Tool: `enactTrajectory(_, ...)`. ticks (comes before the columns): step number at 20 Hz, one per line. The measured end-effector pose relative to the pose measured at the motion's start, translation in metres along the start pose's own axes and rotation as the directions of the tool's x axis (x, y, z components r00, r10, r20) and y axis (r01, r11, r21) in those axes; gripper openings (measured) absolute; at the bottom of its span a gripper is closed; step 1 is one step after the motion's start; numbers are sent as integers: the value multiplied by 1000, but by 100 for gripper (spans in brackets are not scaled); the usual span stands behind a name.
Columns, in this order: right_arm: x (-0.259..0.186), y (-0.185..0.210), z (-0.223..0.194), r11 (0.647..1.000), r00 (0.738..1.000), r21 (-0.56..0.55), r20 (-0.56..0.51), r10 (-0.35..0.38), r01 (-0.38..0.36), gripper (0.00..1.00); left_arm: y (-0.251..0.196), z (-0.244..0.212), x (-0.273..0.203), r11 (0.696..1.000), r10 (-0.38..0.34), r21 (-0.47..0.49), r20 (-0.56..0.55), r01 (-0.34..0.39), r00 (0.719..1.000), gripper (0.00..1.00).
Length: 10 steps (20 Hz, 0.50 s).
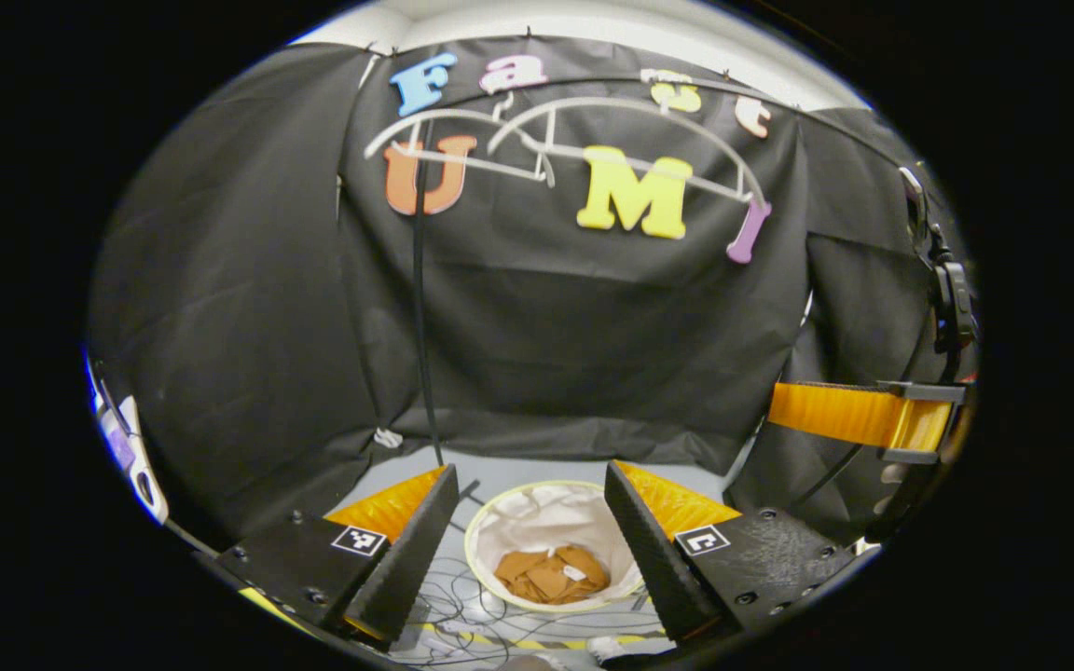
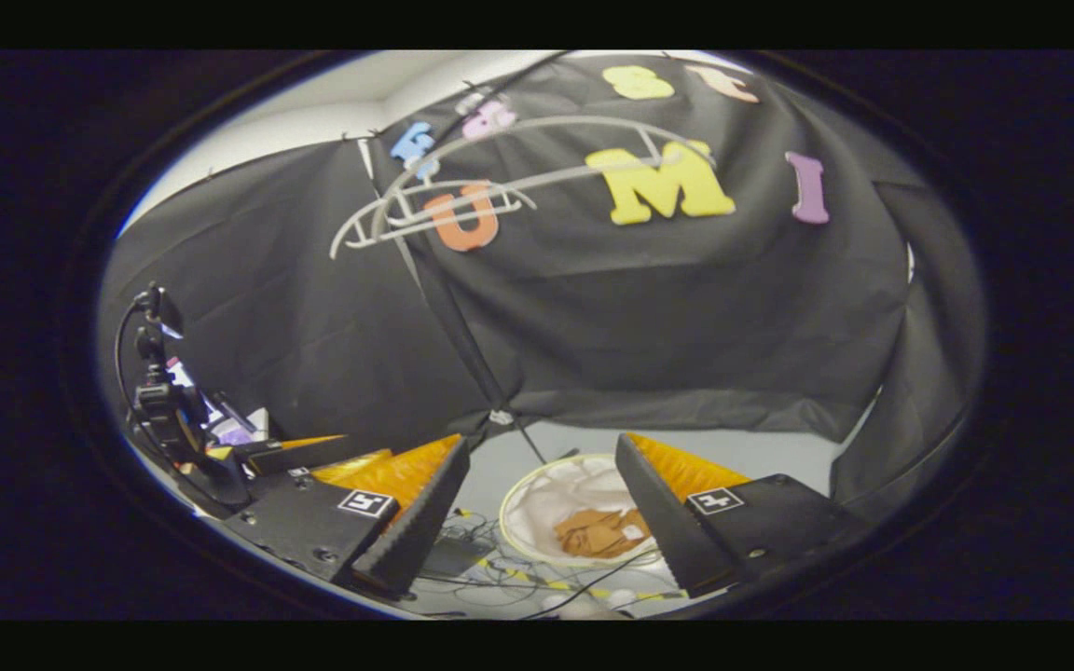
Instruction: Grasp the clothes on the hanger with both hands and then place them into the laundry hamper below.
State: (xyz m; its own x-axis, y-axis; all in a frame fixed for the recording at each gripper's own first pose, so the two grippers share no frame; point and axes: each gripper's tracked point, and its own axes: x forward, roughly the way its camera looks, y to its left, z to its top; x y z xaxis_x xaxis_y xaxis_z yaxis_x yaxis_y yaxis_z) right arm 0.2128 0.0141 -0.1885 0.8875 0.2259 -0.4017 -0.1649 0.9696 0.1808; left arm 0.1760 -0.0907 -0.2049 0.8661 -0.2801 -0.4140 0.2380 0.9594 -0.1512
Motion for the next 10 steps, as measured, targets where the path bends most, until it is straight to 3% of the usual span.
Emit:
enactTrajectory(2, -28, 9, 29, 999, 998, -32, 65, 0, 2, 98, 3, 37, -25, 1000, 4, 11, 86, -5, 996, 97)
enactTrajectory(3, -42, 16, 42, 999, 996, -32, 92, 8, -6, 98, 3, 55, -37, 1000, 6, 20, 123, -8, 992, 91)
enactTrajectory(4, -53, 20, 51, 1000, 992, -26, 125, 12, -9, 99, 5, 73, -51, 1000, 12, 27, 163, -17, 987, 100)
enactTrajectory(6, -84, 24, 72, 999, 982, -39, 190, 7, 0, 100, -2, 105, -78, 999, 9, 45, 240, -21, 971, 100)
enactTrajectory(10, -142, 20, 104, 987, 950, -134, 308, -48, 93, 100, -21, 157, -130, 993, 10, 104, 377, -53, 926, 100)
